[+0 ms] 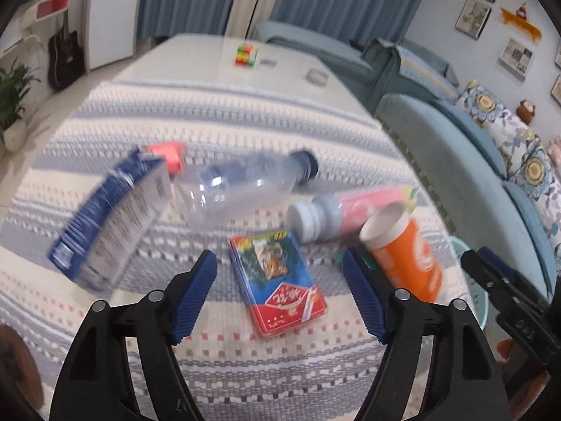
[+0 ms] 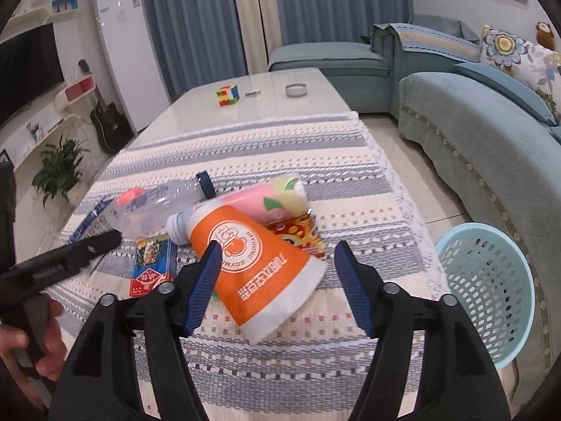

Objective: Collect trash
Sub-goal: 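Grasp the orange cup with the right tool while the left tool grasps the tiger card box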

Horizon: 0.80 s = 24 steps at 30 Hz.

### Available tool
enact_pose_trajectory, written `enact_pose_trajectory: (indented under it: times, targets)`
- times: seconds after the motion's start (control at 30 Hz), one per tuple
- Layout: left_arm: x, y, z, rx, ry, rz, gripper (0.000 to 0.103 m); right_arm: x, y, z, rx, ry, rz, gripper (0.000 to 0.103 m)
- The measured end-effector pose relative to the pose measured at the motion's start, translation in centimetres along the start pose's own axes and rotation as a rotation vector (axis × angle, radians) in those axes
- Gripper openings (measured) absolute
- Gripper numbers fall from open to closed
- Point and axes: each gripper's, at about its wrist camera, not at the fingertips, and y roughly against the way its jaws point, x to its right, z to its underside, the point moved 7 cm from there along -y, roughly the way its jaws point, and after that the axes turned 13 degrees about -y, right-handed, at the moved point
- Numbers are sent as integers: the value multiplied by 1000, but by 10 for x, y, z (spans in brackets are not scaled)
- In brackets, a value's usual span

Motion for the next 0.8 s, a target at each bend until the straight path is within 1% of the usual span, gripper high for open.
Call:
enact_pose_trajectory:
  times: [0.13,0.23,0.33,0.47,0.53,0.6,0.7,0.8]
  targets:
    - [5,-29,11,-67,11,22,73,-5,-12,10,-31,27,0,67]
    - [8,-46,17,-115,0,7,73,-10,-15,15,-40,54,-1,67]
    - [10,-55,19,-139,-6,0,73,-15,-19,17,-46,72,2,67]
    - [13,-60,16,-143,-36,-22,73,-22,-25,18,-57,88,8,70]
    - [12,-61,17,-142,-48,-34,68,-25,-27,20,-59,105,15,71]
    - [12,-61,18,-139,-67,-46,68,-28,-28,23,-57,134,30,72]
    - [11,-60,18,-130,-67,-46,67,-30,-33,27,-64,161,46,74]
    - [-5,-52,25,-131,-47,-47,67,-28,-41,29,-82,156,45,75]
